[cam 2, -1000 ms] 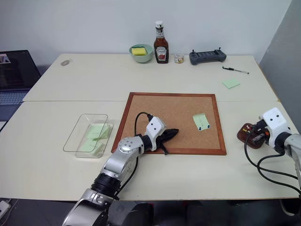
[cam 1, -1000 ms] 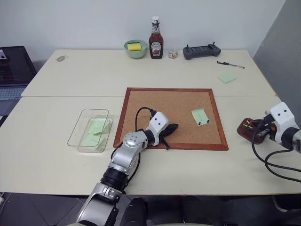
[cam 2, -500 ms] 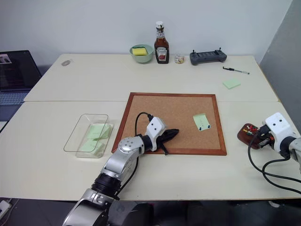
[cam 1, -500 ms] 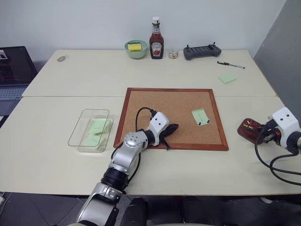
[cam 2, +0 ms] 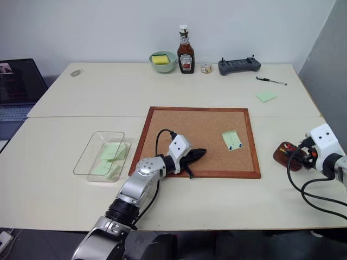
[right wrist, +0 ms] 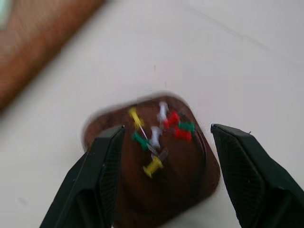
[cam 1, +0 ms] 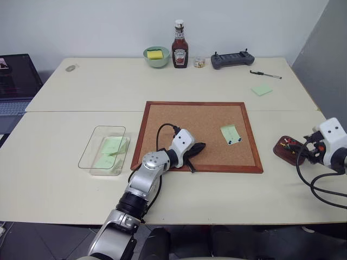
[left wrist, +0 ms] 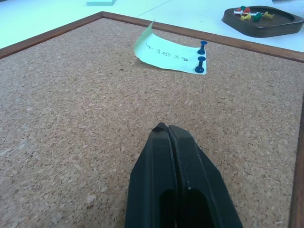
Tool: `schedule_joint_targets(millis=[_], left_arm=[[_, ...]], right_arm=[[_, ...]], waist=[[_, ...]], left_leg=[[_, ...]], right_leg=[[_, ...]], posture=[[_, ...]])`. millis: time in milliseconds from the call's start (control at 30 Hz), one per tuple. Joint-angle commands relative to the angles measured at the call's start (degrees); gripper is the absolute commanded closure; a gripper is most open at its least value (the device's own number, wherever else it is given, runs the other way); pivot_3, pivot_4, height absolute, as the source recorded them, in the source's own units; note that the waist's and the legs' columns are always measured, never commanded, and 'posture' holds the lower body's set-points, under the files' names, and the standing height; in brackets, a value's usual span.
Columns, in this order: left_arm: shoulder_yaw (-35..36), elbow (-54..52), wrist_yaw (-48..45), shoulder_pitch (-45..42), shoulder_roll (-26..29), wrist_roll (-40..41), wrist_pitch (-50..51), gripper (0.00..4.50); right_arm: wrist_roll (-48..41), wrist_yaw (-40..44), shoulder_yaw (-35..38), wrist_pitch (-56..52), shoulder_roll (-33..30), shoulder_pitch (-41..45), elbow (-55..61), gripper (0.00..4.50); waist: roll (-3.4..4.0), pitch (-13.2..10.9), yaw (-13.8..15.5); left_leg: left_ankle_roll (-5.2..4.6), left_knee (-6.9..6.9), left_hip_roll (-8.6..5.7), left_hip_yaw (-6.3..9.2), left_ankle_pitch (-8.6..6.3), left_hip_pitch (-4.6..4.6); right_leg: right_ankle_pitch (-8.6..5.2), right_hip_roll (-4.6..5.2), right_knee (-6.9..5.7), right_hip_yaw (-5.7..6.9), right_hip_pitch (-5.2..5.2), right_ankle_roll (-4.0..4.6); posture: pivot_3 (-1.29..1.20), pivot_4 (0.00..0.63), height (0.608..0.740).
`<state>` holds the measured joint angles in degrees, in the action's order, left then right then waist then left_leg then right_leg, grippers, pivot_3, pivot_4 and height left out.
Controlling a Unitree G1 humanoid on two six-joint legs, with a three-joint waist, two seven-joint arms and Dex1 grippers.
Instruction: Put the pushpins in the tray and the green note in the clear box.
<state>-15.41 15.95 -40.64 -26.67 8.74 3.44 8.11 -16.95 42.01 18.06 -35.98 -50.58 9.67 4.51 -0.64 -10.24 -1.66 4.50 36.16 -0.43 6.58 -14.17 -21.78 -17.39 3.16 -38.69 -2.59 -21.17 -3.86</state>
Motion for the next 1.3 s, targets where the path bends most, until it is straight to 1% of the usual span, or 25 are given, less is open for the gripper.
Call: schedule_joint_targets(millis=[33, 133, 200, 267, 400, 633, 867, 900, 933, 1000, 1033, 1067, 1300], left_arm=[[-1.5, 1.9, -0.6, 1.0, -0.3, -0.8, 0.6, 4.50], [-1.6, 1.9, -0.5, 1.0, -0.3, -0.9, 0.6, 4.50], [-1.6, 1.8, -0.5, 1.0, -0.4, -0.9, 0.7, 4.50], [-1.7, 1.7, -0.5, 1.0, -0.4, -1.0, 0.8, 4.50], [-1.9, 1.2, -0.4, 1.1, -0.4, -1.1, 1.0, 4.50], [-1.7, 0.6, -0.3, 1.4, -0.1, -1.2, 1.2, 4.50], [-1.6, 0.5, -0.3, 1.5, 0.0, -1.2, 1.2, 4.50], [-1.6, 0.5, -0.3, 1.4, 0.1, -1.2, 1.2, 4.50], [-1.6, 0.5, -0.3, 1.4, 0.1, -1.2, 1.2, 4.50], [-1.6, 0.5, -0.3, 1.5, 0.2, -1.2, 1.2, 4.50], [-1.6, 0.5, -0.3, 1.5, 0.2, -1.2, 1.2, 4.50], [-1.6, 0.4, -0.3, 1.6, 0.2, -1.2, 1.3, 4.50], [-1.8, 0.3, -0.4, 1.7, 0.1, -1.3, 1.3, 4.50]], right_arm=[[-6.3, 1.5, -0.7, -1.5, 3.9, 1.9, 8.2, 1.42], [-7.3, 0.9, -3.5, -2.3, 6.7, 2.9, 10.5, 1.42], [-5.7, -0.4, -7.5, -1.3, 9.4, 4.5, 10.0, 1.42], [-4.0, -1.6, -10.5, 0.1, 11.4, 6.0, 8.4, 1.42], [-0.9, -2.2, -14.0, 3.8, 13.8, 8.6, 3.1, 1.42], [1.8, -1.7, -15.6, 8.7, 14.6, 10.5, -2.8, 1.42], [3.7, -1.3, -17.0, 11.2, 14.6, 10.1, -5.0, 1.42], [3.9, -1.3, -17.1, 11.5, 14.7, 10.0, -5.2, 1.78], [4.0, -1.4, -17.1, 11.6, 14.7, 10.0, -5.3, 1.78], [4.1, -1.3, -17.1, 11.8, 14.8, 9.9, -5.4, 2.36], [4.2, -1.3, -17.1, 11.8, 14.9, 9.9, -5.5, 2.52], [4.4, -1.3, -17.1, 11.9, 14.9, 9.9, -5.6, 2.79], [4.9, -0.6, -17.0, 11.9, 14.2, 9.7, -5.0, 4.00]], waist=[[-0.03, 0.0, 0.0], [-0.02, 0.0, 0.0], [-0.02, 0.0, 0.0], [0.00, 0.0, 0.0], [0.01, 0.0, 0.0], [0.01, 0.0, 0.1], [0.01, 0.0, 0.0], [0.01, 0.0, 0.0], [0.01, 0.0, 0.0], [0.01, 0.0, 0.0], [0.01, 0.0, 0.0], [0.01, 0.0, 0.0], [0.01, 0.0, 0.0]], left_leg=[[0.00, 0.00, -0.01, 0.00, 0.00, 0.00], [0.00, 0.01, -0.01, 0.03, 0.00, -0.02], [0.00, 0.00, -0.01, 0.03, 0.00, -0.02], [0.00, 0.00, 0.00, 0.04, 0.00, -0.01], [0.00, 0.01, -0.01, 0.04, 0.00, -0.03], [0.00, -0.01, -0.01, 0.05, 0.00, -0.03], [0.00, -0.01, 0.00, 0.05, 0.00, -0.03], [0.00, -0.01, 0.00, 0.05, 0.00, -0.03], [0.00, 0.00, -0.01, 0.05, 0.00, -0.03], [0.00, 0.00, -0.01, 0.05, 0.00, -0.03], [0.00, 0.00, 0.00, 0.05, 0.00, -0.03], [0.00, -0.01, 0.00, 0.05, 0.00, -0.03], [0.00, -0.01, 0.00, 0.05, 0.00, -0.03]], right_leg=[[0.00, 0.00, 0.00, 0.00, 0.00, 0.00], [0.00, 0.00, 0.04, 0.02, 0.02, -0.01], [0.00, 0.00, 0.05, 0.02, 0.02, -0.01], [0.01, 0.00, 0.05, 0.03, 0.01, -0.01], [0.01, 0.00, 0.04, 0.03, -0.01, -0.01], [0.01, 0.00, 0.04, 0.04, -0.03, 0.00], [0.01, 0.00, 0.04, 0.04, -0.03, 0.00], [0.01, 0.00, 0.04, 0.04, -0.03, 0.00], [0.01, 0.00, 0.04, 0.04, -0.03, 0.00], [0.01, 0.00, 0.04, 0.04, -0.03, 0.00], [0.01, 0.00, 0.03, 0.04, -0.03, 0.00], [0.01, 0.00, 0.03, 0.04, -0.03, 0.00], [0.01, 0.00, 0.04, 0.03, -0.03, 0.00]], posture=[[0.00, 0.150, 0.740], [0.00, 0.150, 0.740], [0.00, 0.150, 0.740], [0.00, 0.150, 0.740], [0.00, 0.150, 0.740], [0.00, 0.150, 0.740], [0.00, 0.150, 0.740], [0.00, 0.150, 0.740], [0.00, 0.150, 0.740], [0.00, 0.150, 0.740], [0.00, 0.150, 0.740], [0.00, 0.150, 0.740], [0.00, 0.150, 0.740]])
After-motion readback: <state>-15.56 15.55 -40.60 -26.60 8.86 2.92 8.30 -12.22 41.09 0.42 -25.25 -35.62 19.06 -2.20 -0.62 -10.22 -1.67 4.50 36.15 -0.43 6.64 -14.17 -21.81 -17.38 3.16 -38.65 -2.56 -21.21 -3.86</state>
